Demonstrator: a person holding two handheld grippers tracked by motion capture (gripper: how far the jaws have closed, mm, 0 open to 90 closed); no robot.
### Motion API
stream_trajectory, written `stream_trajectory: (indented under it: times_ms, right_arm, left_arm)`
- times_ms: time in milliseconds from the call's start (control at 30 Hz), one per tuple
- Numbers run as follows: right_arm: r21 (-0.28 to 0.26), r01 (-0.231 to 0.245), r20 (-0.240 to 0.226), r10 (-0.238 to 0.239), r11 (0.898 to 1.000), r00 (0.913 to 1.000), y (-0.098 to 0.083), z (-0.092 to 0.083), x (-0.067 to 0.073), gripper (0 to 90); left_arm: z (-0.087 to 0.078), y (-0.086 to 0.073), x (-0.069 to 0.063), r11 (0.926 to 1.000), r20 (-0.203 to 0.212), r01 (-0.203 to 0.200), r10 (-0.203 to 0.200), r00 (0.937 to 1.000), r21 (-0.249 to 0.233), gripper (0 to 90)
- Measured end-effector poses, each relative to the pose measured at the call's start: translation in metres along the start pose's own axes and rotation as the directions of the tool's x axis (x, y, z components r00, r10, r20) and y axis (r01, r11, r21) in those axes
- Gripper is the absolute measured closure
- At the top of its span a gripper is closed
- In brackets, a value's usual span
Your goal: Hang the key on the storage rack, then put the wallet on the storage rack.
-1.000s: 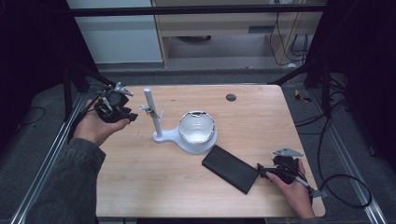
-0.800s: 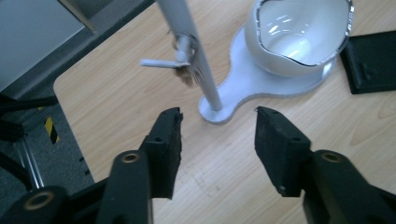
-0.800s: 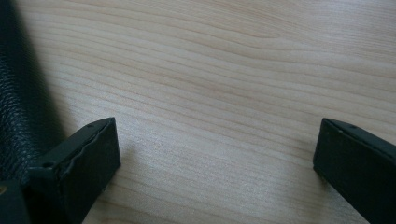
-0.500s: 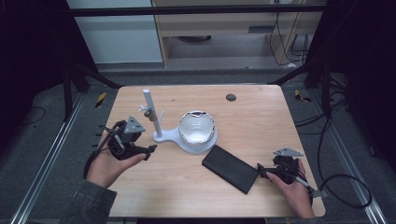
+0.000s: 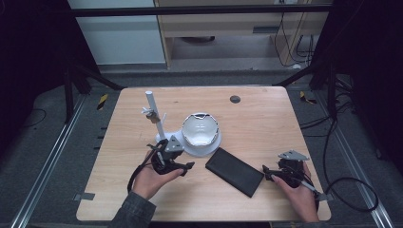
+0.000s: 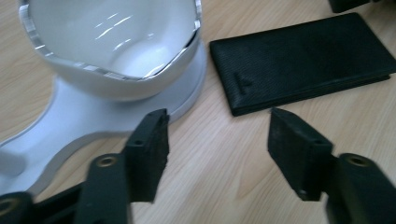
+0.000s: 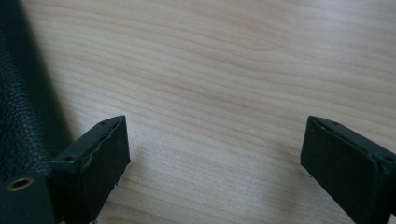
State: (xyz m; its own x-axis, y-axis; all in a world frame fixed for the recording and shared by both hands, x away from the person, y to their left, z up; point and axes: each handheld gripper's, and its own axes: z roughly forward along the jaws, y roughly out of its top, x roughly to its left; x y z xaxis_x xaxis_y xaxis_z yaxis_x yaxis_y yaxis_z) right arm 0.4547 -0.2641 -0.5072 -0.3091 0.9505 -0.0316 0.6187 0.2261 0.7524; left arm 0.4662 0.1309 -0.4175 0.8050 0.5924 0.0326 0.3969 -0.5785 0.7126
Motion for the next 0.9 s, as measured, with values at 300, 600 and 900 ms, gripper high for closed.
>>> stream_trajectory:
  times_ms: [300, 600, 900]
  right_arm:
    - [-0.053, -0.005, 0.023, 0.006, 0.999, 0.9997, 0.002, -0.009, -0.002, 16.7]
    - [-0.054, 0.014, 0.015, -0.013, 0.998, 0.9998, 0.004, -0.01, 0.001, 22.5]
    - [-0.051, 0.018, 0.015, -0.017, 0.999, 0.9997, 0.004, -0.01, 0.001, 23.7]
  left_arm:
    - [0.032, -0.008, -0.024, 0.9987, 0.05, -0.042, 0.04, 0.9979, 0.03, 74.5]
    - [0.046, -0.012, -0.029, 0.9954, 0.064, -0.056, 0.051, 0.9967, 0.077, 89.8]
    - [0.057, -0.009, -0.02, 0.9854, 0.048, -0.072, 0.065, 0.9967, 0.155, 89.9]
